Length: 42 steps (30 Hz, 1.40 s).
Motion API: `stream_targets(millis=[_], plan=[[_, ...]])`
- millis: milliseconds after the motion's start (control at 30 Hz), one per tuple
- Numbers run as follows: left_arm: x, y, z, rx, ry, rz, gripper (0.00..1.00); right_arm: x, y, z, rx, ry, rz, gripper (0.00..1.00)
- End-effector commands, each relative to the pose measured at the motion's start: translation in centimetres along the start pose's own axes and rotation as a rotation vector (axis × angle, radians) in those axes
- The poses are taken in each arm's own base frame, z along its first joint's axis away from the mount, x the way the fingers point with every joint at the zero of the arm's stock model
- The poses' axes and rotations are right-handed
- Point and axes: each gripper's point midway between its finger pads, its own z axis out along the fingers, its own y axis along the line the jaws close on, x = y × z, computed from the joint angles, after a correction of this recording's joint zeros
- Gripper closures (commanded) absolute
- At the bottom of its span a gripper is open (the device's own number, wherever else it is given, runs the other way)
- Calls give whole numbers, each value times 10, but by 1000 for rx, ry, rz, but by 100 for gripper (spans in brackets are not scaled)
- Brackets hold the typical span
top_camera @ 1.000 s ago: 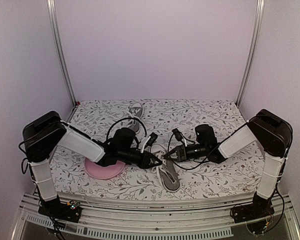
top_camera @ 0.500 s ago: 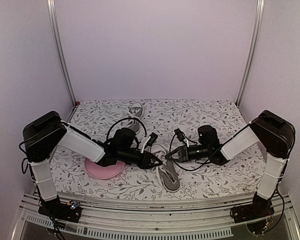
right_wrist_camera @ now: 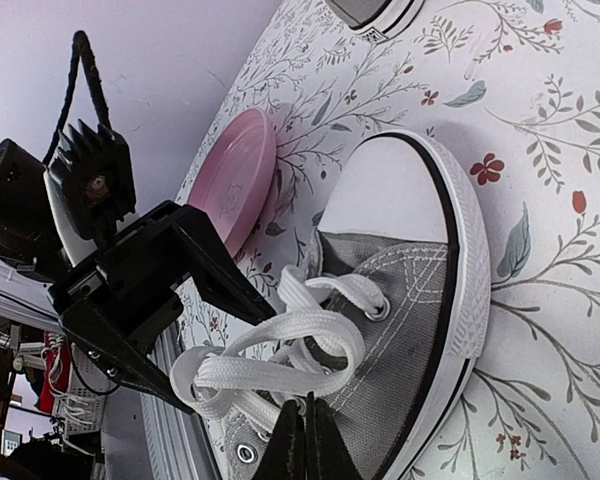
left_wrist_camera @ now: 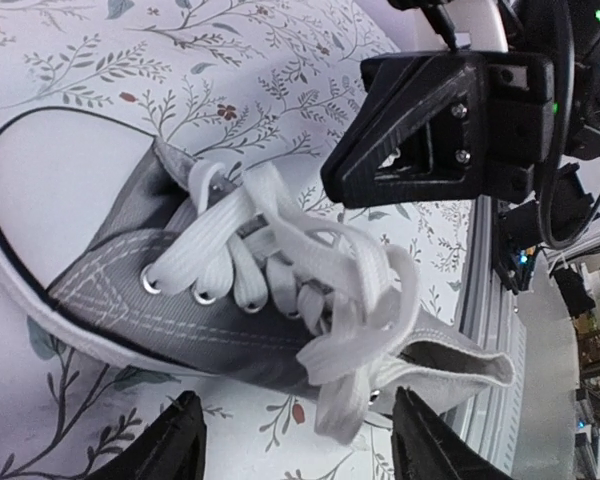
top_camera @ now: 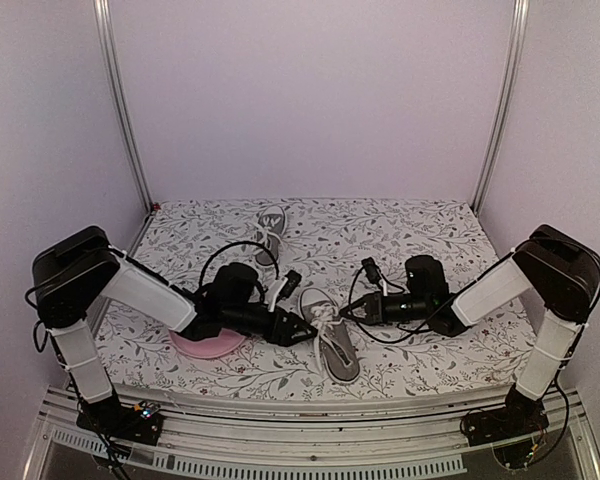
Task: Tie the shoes
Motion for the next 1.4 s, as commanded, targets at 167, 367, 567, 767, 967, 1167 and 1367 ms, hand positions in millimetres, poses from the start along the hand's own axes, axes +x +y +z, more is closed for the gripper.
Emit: stream_targets(millis=[167, 367, 567, 767, 967, 1167, 1367], plan=[[-11, 1, -22, 0, -108, -9, 46, -8, 1, -7, 11, -44, -2, 98], [-17, -4, -14, 36, -103, 1, 52, -8, -1, -6, 18, -43, 3, 98], [-23, -5, -6, 49, -101, 8, 65, -6, -2, -7, 22, -38, 6, 98], [-21, -3, -2, 52, -88, 0, 73, -6, -3, -9, 31, -44, 9, 98], [-17, -3, -4, 46, -78, -1, 60, -7, -4, -10, 34, -48, 11, 98], [-13, -3, -2, 48, -66, -1, 67, -7, -5, -10, 36, -47, 16, 98], [-12, -5, 0, 62, -60, -2, 80, -6, -8, -10, 43, -47, 21, 98]])
